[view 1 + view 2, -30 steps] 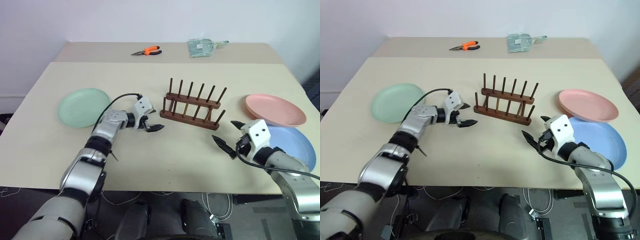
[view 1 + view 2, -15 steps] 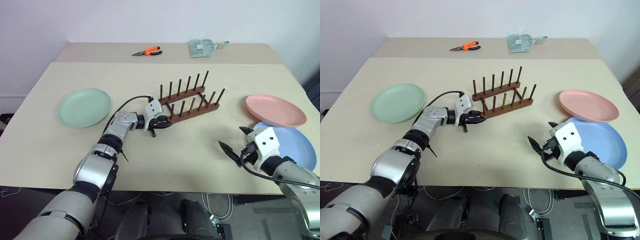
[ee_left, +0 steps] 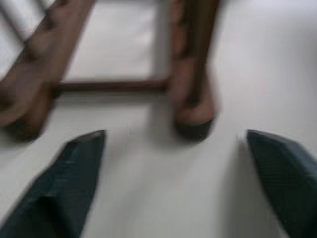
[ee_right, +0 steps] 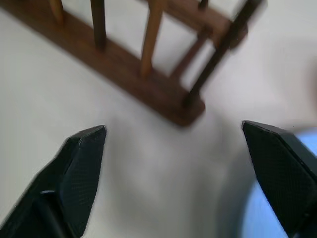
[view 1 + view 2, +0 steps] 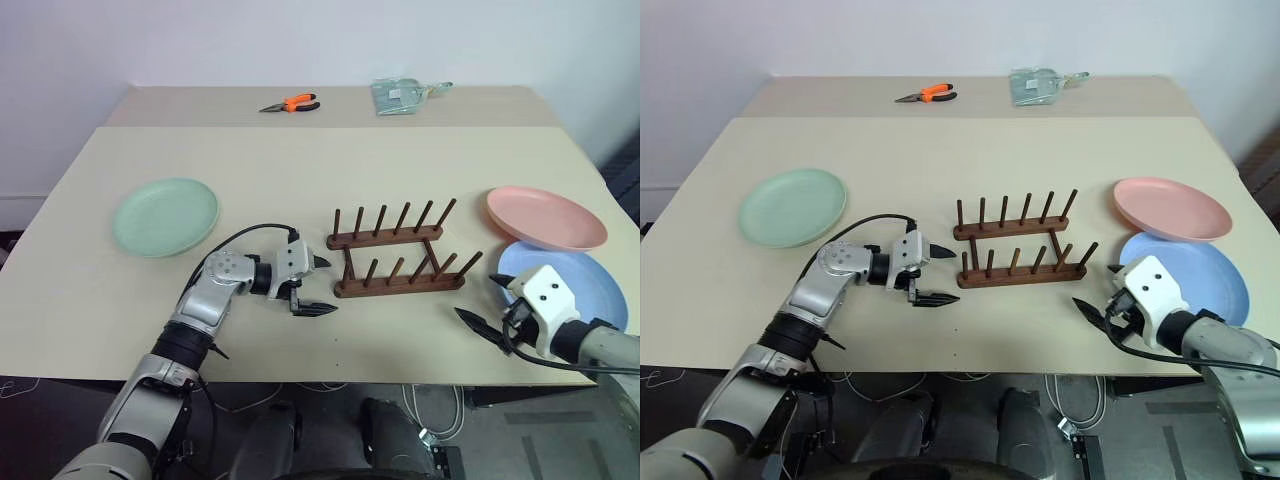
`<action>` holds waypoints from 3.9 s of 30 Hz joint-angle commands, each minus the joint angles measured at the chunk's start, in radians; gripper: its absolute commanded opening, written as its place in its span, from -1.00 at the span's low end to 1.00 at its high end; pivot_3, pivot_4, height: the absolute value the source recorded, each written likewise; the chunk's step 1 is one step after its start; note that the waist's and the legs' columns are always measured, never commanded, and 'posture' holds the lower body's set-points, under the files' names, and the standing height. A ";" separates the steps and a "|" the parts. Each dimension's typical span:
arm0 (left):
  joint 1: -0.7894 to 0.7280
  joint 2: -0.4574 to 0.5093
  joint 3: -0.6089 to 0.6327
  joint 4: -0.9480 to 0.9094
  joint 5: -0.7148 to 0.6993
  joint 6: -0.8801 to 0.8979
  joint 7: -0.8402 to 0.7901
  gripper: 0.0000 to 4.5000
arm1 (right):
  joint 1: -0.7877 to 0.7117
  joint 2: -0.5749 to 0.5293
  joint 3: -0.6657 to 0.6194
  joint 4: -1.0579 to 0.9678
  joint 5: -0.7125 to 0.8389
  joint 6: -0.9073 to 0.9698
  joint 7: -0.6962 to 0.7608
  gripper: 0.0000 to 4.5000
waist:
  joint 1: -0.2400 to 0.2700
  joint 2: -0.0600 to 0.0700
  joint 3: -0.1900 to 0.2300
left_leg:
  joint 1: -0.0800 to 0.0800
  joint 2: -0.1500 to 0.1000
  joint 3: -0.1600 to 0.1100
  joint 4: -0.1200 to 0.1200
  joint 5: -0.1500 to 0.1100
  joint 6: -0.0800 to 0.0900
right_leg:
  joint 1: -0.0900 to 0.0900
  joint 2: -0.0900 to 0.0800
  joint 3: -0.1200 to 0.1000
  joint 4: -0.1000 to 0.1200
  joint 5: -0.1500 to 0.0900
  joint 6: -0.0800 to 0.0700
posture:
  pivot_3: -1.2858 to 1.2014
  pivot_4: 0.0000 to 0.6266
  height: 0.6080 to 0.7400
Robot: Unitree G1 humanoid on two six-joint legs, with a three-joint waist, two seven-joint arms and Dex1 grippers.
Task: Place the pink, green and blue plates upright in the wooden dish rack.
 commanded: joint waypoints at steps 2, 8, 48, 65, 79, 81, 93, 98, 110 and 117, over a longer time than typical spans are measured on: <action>0.103 0.105 0.005 -0.154 -0.046 0.140 -0.046 0.71 | 0.043 -0.017 -0.034 -0.047 0.011 0.013 0.034 -0.05 | -0.003 0.000 -0.001 | 0.000 0.001 0.000 0.000 0.000 0.000 | 0.000 0.000 0.000 0.000 0.000 0.000 | 0.03 -0.52 1.00; 0.252 0.103 -0.033 -0.513 -0.207 0.422 -0.004 -0.52 | -0.005 0.018 0.082 -0.016 -0.040 -0.010 -0.002 -1.00 | -0.017 0.002 -0.002 | 0.001 0.003 0.001 0.000 0.000 0.000 | 0.000 -0.001 0.001 0.001 -0.002 -0.004 | 0.03 -0.52 1.00; 0.184 -0.140 -0.004 -0.525 -0.199 0.388 0.414 -0.55 | -0.533 -0.238 0.281 0.750 -0.573 -0.405 -0.212 0.57 | -0.008 0.001 -0.003 | 0.000 0.001 0.005 0.001 0.000 0.000 | 0.000 -0.001 0.002 0.000 0.001 -0.007 | 0.03 -0.52 1.00; 0.197 -0.115 0.071 -0.532 -0.253 0.387 0.445 -0.55 | -0.681 0.008 -0.043 0.257 0.167 -0.073 -0.139 -0.99 | -0.008 0.002 -0.002 | 0.001 0.001 0.005 0.001 0.000 0.000 | 0.000 0.001 0.003 0.000 0.002 -0.005 | 0.03 -0.52 1.00; 0.213 -0.101 0.074 -0.558 -0.262 0.392 0.450 -0.55 | -0.711 0.080 -0.080 0.180 0.563 0.278 -0.174 -0.99 | 0.001 0.001 -0.002 | -0.001 0.000 0.002 0.001 0.000 0.001 | 0.000 0.000 0.002 -0.002 0.003 -0.006 | 0.03 -0.52 1.00; 0.219 -0.099 0.077 -0.564 -0.263 0.396 0.454 -0.55 | -0.693 0.085 -0.073 0.184 0.562 0.282 -0.164 -0.99 | 0.000 0.001 -0.002 | -0.001 0.000 0.003 0.001 0.000 0.001 | 0.000 0.000 0.002 -0.002 0.003 -0.006 | 0.03 -0.52 1.00; 0.215 -0.093 0.081 -0.553 -0.274 0.409 0.471 -0.55 | -0.721 0.107 -0.057 0.230 0.532 0.263 -0.196 0.37 | 0.000 0.002 -0.002 | -0.001 0.001 0.004 0.001 0.000 0.001 | -0.001 0.000 0.002 -0.001 0.003 -0.006 | 0.03 -0.52 1.00; 0.215 -0.092 0.079 -0.555 -0.280 0.413 0.472 -0.55 | -0.696 0.091 -0.041 0.211 0.495 0.239 -0.173 0.99 | 0.000 0.002 -0.002 | -0.001 0.001 0.004 0.001 0.000 0.001 | -0.001 0.000 0.002 -0.001 0.003 -0.006 | 0.03 -0.52 1.00; 0.220 -0.090 0.073 -0.554 -0.286 0.418 0.466 -0.55 | -0.616 -0.135 0.143 0.477 0.015 -0.107 -0.068 0.99 | -0.001 0.001 -0.002 | -0.001 0.000 0.005 0.001 0.000 0.001 | -0.001 0.000 0.002 -0.001 0.001 -0.004 | 0.03 -0.52 1.00; 0.212 -0.093 0.066 -0.540 -0.281 0.415 0.461 -0.55 | -0.793 -0.108 0.361 0.921 -0.314 -0.502 -0.109 0.99 | -0.020 0.002 -0.002 | 0.000 0.001 0.006 0.001 0.000 0.000 | -0.001 0.000 0.003 -0.001 0.002 -0.005 | 0.03 -0.52 1.00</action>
